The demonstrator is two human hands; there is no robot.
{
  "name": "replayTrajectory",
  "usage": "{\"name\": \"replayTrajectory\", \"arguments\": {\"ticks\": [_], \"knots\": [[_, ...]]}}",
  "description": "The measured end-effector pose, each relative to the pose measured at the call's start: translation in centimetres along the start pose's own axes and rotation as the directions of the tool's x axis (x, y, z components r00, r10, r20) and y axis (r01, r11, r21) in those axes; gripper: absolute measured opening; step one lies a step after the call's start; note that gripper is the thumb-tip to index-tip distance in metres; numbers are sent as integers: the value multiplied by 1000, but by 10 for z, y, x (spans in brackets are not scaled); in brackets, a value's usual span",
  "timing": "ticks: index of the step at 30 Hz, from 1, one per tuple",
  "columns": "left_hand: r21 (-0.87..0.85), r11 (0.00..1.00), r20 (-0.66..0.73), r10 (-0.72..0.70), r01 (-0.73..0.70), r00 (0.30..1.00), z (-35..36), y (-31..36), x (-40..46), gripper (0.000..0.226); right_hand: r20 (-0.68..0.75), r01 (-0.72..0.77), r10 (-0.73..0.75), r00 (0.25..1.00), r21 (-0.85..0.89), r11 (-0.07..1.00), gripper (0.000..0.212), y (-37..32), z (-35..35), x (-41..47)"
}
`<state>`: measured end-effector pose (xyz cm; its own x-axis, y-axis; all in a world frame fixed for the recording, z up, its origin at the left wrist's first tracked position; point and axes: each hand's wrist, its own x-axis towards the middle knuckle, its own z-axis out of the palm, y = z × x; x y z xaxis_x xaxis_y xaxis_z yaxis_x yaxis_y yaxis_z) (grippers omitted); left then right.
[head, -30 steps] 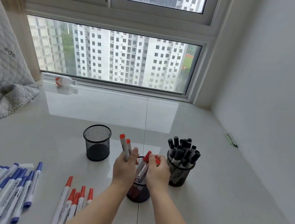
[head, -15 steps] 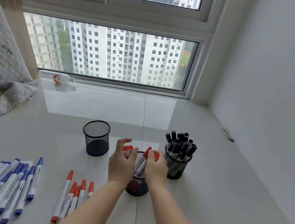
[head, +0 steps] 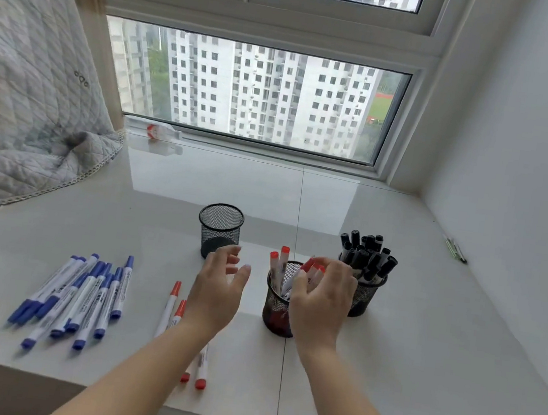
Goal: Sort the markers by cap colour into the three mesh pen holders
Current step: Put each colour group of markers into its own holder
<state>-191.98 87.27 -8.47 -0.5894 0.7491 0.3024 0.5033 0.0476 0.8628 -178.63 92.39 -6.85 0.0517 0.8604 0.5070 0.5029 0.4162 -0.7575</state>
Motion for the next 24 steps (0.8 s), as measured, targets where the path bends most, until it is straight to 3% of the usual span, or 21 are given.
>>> {"name": "replayTrajectory", "arguments": {"ticks": [4, 7, 11, 14, 18, 24], "knots": [[91, 994, 3, -61, 61, 998, -33, -24, -20, 28, -23, 221, -221, 975, 38, 974, 18, -20, 7, -36], [163, 982, -21, -96, 99, 995, -50, -42, -32, 28, 68, 267, -273, 960, 86, 960, 18, -24, 19, -59], [308, 936, -29, -171, 172, 985, -60, -60, -42, 37, 400, 128, -147, 905, 75, 989, 17, -15, 38, -82], [392, 891, 28, -262, 231, 965, -59, -69, -50, 50, 547, 62, -36, 836, -29, 998, 19, -6, 54, -94], [489, 837, 59, -314, 247, 947, -57, -76, -57, 64, 623, -32, 112, 774, -138, 990, 31, -5, 74, -102], [516, 825, 27, -287, 232, 958, -62, -85, -62, 64, 624, 73, 145, 768, -310, 948, 52, -6, 94, -103]]}}
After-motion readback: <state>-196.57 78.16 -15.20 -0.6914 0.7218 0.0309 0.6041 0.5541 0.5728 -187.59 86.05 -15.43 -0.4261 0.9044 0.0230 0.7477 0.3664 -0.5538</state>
